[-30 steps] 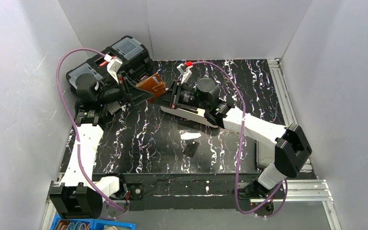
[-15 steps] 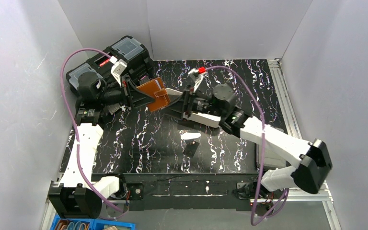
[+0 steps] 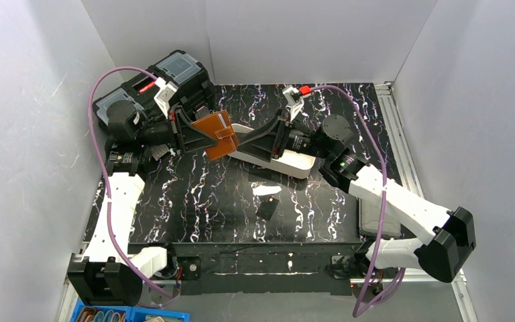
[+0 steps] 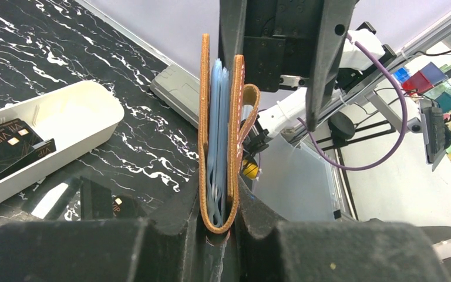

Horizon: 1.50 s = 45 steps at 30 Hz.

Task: Put the credit cards into the card holder
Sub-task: Close the card holder at the center of the board.

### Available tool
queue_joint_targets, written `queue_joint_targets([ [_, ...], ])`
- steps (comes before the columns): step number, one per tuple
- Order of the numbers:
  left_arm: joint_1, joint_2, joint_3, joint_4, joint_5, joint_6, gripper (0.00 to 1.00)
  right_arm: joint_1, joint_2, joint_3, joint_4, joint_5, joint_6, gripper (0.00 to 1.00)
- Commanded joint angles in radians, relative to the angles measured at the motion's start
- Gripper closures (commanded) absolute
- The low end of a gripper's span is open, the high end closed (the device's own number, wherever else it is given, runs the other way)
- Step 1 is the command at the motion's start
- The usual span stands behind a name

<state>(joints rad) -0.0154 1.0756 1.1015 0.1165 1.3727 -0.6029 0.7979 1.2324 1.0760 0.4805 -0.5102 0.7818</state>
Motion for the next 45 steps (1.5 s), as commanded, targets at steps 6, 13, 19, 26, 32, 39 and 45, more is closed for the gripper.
queue_joint_targets([
  [6,-0.003,-0.001,-0.007,0.228,0.020,-0.278,1.00,0.017,-0.060,0.073,-0.210,0.186,-0.255,0.35],
  [13,-0.004,0.012,-0.108,0.487,-0.049,-0.600,1.00,0.068,-0.103,0.122,-0.294,0.357,-0.446,0.45],
  [19,-0.004,0.009,-0.146,0.473,-0.112,-0.680,1.00,0.132,-0.059,0.212,-0.328,0.410,-0.553,0.49],
  [26,-0.006,0.002,-0.120,0.423,-0.130,-0.721,1.00,0.159,-0.005,0.269,-0.337,0.403,-0.580,0.58],
  [32,-0.013,-0.010,-0.090,0.384,-0.134,-0.730,1.00,0.160,0.009,0.268,-0.321,0.406,-0.589,0.60],
  [39,-0.025,-0.021,-0.074,0.357,-0.132,-0.724,1.00,0.162,0.011,0.258,-0.293,0.407,-0.589,0.61],
  [45,-0.032,-0.032,-0.074,0.340,-0.130,-0.719,1.00,0.162,0.028,0.275,-0.284,0.400,-0.586,0.67],
])
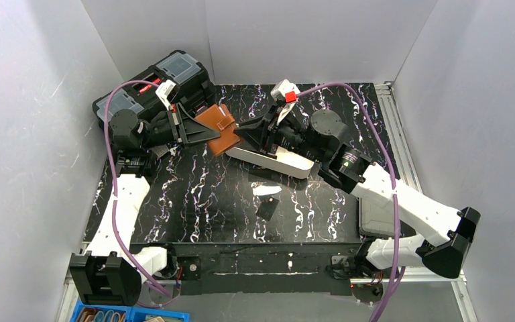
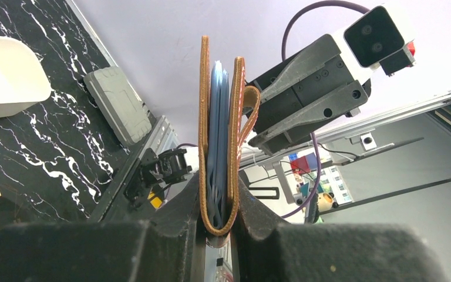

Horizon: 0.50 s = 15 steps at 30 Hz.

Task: Put the credit cards into the card holder
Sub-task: Close the card holder at the center of the board.

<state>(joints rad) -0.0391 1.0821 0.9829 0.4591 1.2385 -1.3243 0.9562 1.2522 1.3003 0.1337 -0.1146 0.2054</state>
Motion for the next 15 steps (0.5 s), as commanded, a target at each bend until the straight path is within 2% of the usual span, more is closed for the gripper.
queue_joint_targets([
  [1,-0.010,-0.040,0.045,-0.003,0.007,0.003,1.00,0.004,0.010,0.052,0.065,0.003,-0.007,0.69],
  [15,-0.022,-0.049,0.050,-0.025,0.022,0.007,1.00,0.004,0.039,0.066,0.116,-0.003,0.020,0.69],
])
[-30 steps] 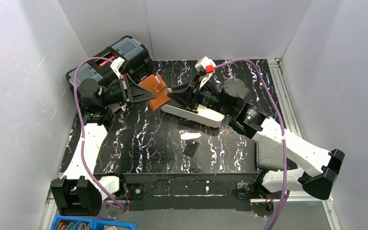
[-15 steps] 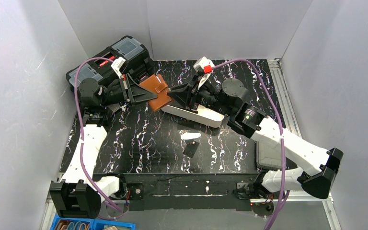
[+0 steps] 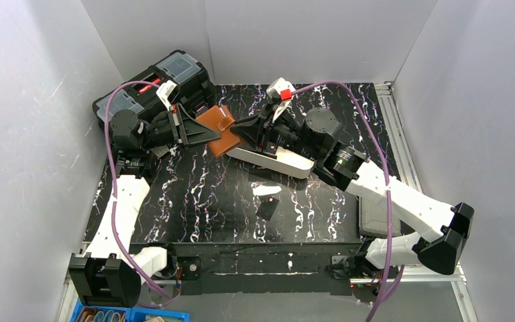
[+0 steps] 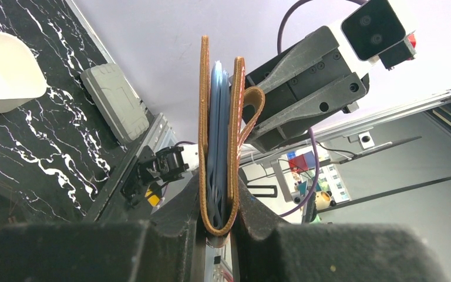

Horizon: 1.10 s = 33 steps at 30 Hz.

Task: Put the credit cards into the card holder
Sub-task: Close the card holder at the center of the board.

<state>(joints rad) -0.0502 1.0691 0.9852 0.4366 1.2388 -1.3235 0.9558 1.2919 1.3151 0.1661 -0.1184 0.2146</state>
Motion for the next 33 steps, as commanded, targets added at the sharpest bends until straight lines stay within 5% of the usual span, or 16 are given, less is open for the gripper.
queue_joint_targets([
  [1,-0.011,-0.037,0.049,-0.005,0.022,0.007,1.00,0.004,0.001,0.051,0.086,0.004,0.011,0.69],
  [11,-0.020,-0.044,0.060,-0.021,0.026,0.007,1.00,0.004,-0.014,0.011,0.114,0.031,0.003,0.72],
  [12,-0.020,-0.043,0.062,-0.023,0.025,0.009,1.00,0.003,-0.020,0.005,0.110,0.029,0.002,0.75],
  [13,-0.022,-0.043,0.059,-0.025,0.024,0.009,1.00,0.025,-0.043,0.008,0.081,0.079,-0.043,0.96],
  [25,-0.022,-0.039,0.029,-0.107,0.006,0.055,1.00,0.205,-0.039,0.101,0.013,0.569,-0.584,0.99],
  [33,-0.022,-0.041,0.030,-0.142,-0.001,0.061,0.96,0.219,-0.054,0.051,0.026,0.551,-0.512,0.93],
])
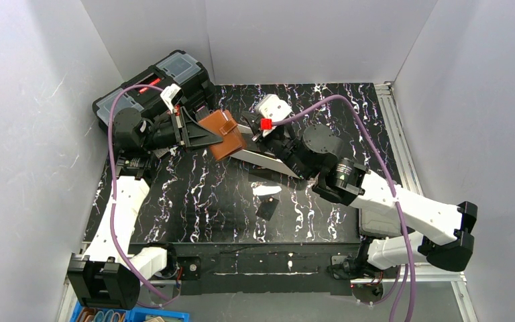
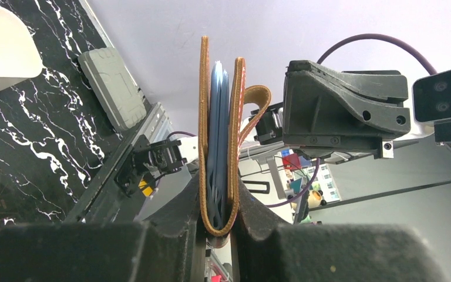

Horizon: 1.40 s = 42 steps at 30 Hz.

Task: Put the credit cards into the card holder
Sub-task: Close the card holder at the center of the board.

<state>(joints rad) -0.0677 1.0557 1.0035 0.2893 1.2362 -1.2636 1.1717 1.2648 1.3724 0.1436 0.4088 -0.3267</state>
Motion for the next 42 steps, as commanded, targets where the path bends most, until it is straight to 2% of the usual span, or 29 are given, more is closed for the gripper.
queue_joint_targets([
  [1,-0.004,-0.025,0.018,0.009,0.003,-0.007,0.96,0.002,-0.044,-0.034,0.056,0.014,0.059,0.86],
  [3,-0.004,-0.022,0.036,0.003,0.006,-0.010,0.95,-0.003,-0.084,-0.091,0.076,-0.023,0.117,0.69],
  [8,-0.004,-0.022,0.048,0.024,0.005,-0.028,0.95,-0.036,-0.121,-0.146,0.079,-0.147,0.228,0.37],
  [10,-0.005,-0.023,0.050,0.026,0.006,-0.031,0.95,-0.061,-0.114,-0.138,0.071,-0.188,0.276,0.09],
  [11,-0.004,-0.024,0.053,0.030,0.009,-0.035,0.95,-0.083,-0.109,-0.132,0.058,-0.212,0.308,0.03],
  [13,-0.004,-0.025,0.056,0.035,0.013,-0.041,0.95,-0.148,-0.123,-0.148,0.067,-0.292,0.413,0.02],
  [16,-0.005,-0.025,0.060,0.044,0.017,-0.051,0.95,-0.240,-0.167,-0.247,0.208,-0.385,0.593,0.02],
  [19,-0.005,-0.023,0.060,0.058,0.017,-0.060,0.95,-0.251,-0.216,-0.345,0.299,-0.396,0.590,0.02],
  [20,-0.005,-0.024,0.058,0.062,0.016,-0.063,0.95,-0.256,-0.218,-0.343,0.284,-0.384,0.600,0.02],
  [21,-0.006,-0.023,0.057,0.066,0.016,-0.066,0.95,-0.264,-0.208,-0.322,0.241,-0.398,0.602,0.07],
  [23,-0.005,-0.020,0.056,0.069,0.012,-0.070,0.95,-0.267,-0.174,-0.240,0.148,-0.443,0.583,0.25],
  [25,-0.005,-0.019,0.057,0.070,0.010,-0.073,0.95,-0.267,-0.142,-0.200,0.105,-0.462,0.596,0.37],
  [29,-0.004,-0.016,0.062,0.074,0.009,-0.076,0.95,-0.267,-0.108,-0.190,0.159,-0.482,0.636,0.44],
  [34,-0.005,-0.016,0.056,0.075,0.010,-0.078,0.95,-0.269,-0.072,-0.177,0.224,-0.541,0.669,0.46],
  [42,-0.004,-0.020,0.049,0.067,0.008,-0.080,0.95,-0.271,-0.051,-0.166,0.277,-0.551,0.683,0.50],
])
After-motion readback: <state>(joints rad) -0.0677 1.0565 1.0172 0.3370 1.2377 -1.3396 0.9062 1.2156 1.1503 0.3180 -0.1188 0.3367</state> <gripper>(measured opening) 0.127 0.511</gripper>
